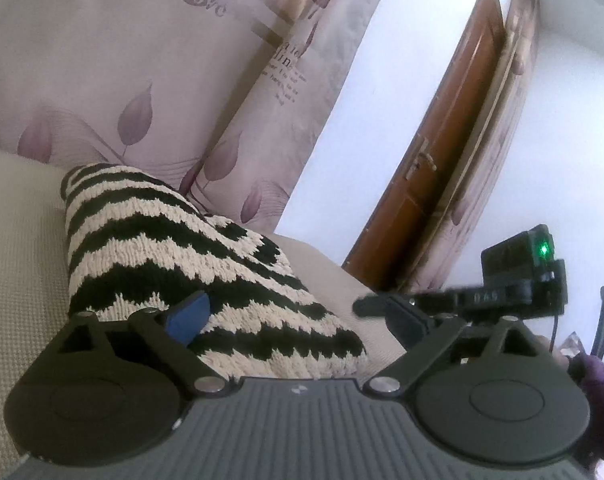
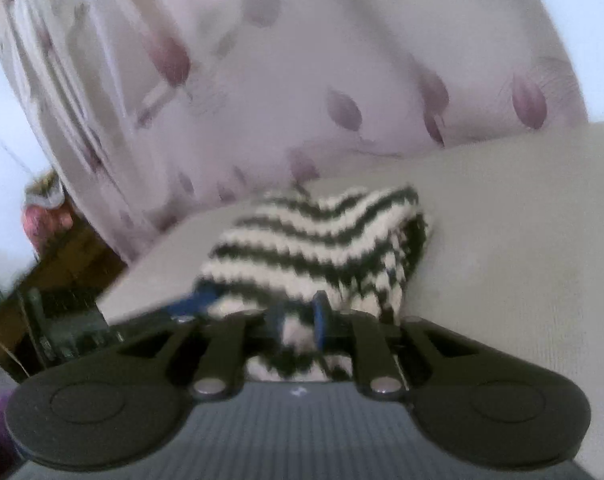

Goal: Fold small clothes

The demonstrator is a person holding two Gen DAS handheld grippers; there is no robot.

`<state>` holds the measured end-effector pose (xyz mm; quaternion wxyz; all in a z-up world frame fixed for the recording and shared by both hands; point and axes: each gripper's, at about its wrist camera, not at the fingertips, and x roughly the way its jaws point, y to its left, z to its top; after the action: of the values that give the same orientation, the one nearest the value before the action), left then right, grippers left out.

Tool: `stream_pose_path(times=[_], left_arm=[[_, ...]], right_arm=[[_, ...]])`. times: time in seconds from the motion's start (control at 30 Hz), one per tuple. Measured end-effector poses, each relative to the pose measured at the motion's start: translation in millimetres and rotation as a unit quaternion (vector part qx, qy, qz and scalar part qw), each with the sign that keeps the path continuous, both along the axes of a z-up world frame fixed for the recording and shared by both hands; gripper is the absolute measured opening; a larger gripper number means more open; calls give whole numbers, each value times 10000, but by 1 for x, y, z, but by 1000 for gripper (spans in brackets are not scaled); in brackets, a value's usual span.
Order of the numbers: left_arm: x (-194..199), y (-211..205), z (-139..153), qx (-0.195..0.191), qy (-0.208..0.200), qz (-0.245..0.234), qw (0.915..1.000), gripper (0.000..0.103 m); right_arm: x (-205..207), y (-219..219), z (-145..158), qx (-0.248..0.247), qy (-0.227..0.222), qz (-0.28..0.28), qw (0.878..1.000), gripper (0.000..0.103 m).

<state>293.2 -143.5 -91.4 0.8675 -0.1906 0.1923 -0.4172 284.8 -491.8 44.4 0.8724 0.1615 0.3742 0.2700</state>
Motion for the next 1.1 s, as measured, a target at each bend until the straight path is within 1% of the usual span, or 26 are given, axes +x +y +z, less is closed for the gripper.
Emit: stream_pose_path(times=[0.07,0.13,0.17,0.23,0.3,0.37,0.4,0.43,0.5,0.53,0.57,0.63,0.7,0.73,0.77,0.9,1.03,1.1], left_arm=[[0,1,-1,-24,-6,-3,10000,96],[1,2,-1,-72,6,-10,10000,96],[2,2,-1,-89,11,-10,10000,97],[0,3,-1,-108,2,18,9999,97],[0,3,-1,-117,-1,20,9999,97],[-1,3,0,-107,-16,40,9999,97],[-2,3,0,-107,-27,56,9999,97],[-3,3,0,-106,-34,76,9999,97],[-8,4,1,-112,-53,154,9998,97],[-10,5,1,-131,-59,183,9997,100],[-13,5,1,-156,-60,180,9997,102],[-16,3,1,-120,-76,159,9998,103],[-15,3,0,-108,-47,171,9998,103],[-13,5,-1,-154,-6,154,9998,103],[-12,5,-1,-175,18,155,9997,103],[-13,3,0,-52,-9,159,9999,103],[-12,2,1,-21,9,172,9998,103],[-13,1,1,3,5,187,9998,103]], right_arm=[[0,9,-4,-161,15,113,9998,21],[3,19,-13,-331,64,120,9994,28],[4,23,-17,-370,87,131,9992,28],[5,27,-23,-173,152,219,9995,29],[8,35,-31,-289,169,216,9992,30],[10,37,-35,-347,214,90,9991,27],[8,37,-35,-385,168,13,9991,16],[6,38,-33,-513,99,-27,9986,13],[-2,39,-23,-785,-154,-65,9968,11],[-7,38,-16,-885,-278,-98,9956,10],[-9,34,-12,-945,-346,-116,9949,10],[-9,26,-14,-1187,-308,-168,9923,9],[-7,21,-25,-828,-9,-115,9965,9],[-7,25,-31,-866,73,-62,9962,8],[-8,31,-34,-1008,35,-23,9949,8],[-9,24,-32,-829,-9,-258,9962,10],[-14,24,-21,-701,-53,-309,9970,11],[-16,23,-9,-668,-244,-391,9967,11]])
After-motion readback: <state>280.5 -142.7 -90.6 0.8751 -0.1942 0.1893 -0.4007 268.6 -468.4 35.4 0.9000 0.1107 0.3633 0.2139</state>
